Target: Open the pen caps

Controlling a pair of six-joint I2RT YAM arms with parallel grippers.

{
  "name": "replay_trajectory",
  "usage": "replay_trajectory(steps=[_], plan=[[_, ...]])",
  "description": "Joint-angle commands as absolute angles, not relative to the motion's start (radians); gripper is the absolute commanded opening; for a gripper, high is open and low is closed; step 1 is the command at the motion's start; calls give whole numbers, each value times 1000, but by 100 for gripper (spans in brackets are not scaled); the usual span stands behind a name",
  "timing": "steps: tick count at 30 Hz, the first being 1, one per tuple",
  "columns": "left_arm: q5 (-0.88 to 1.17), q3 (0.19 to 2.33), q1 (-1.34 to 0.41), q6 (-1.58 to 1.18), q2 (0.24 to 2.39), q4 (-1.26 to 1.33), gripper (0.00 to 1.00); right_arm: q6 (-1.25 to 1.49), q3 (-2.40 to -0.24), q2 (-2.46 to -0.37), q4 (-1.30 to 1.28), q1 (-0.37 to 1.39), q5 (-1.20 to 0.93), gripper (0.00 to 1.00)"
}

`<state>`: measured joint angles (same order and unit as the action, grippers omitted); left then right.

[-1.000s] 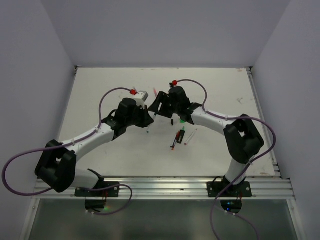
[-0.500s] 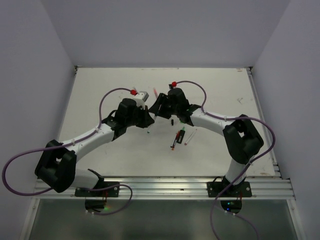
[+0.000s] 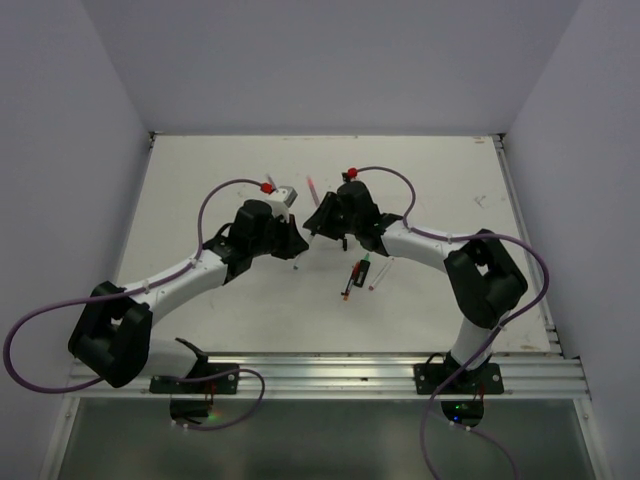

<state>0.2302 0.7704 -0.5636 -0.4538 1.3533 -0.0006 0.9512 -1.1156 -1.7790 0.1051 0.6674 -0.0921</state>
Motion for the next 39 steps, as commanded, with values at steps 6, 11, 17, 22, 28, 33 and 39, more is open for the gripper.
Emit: replay_trajectory(steps=[6,11,17,22,28,33,39], plan=[[255,756,-569,-476,1321,63,0,968,-1108,-1718,186,670,-66,32],[250,755,-569,-482,1322,69,0,968,-1111,-1723,181,669,-78,17],[247,756,-569,-482,1319,60,12,963,-1104,-1712,179,669,-86,0],[261,744,-569,-466,1313,37,63,950,-1100,-1689,178,667,-94,0],[290,718,-568,-456,1318,35,57,919,-1114,-1678,178,669,-112,0],[331,726,-569,-449,1328,43,38,907,-1115,-1680,183,669,-133,0],[364,749,-569,-449,1335,40,10,908,-1111,-1683,193,667,-147,0]])
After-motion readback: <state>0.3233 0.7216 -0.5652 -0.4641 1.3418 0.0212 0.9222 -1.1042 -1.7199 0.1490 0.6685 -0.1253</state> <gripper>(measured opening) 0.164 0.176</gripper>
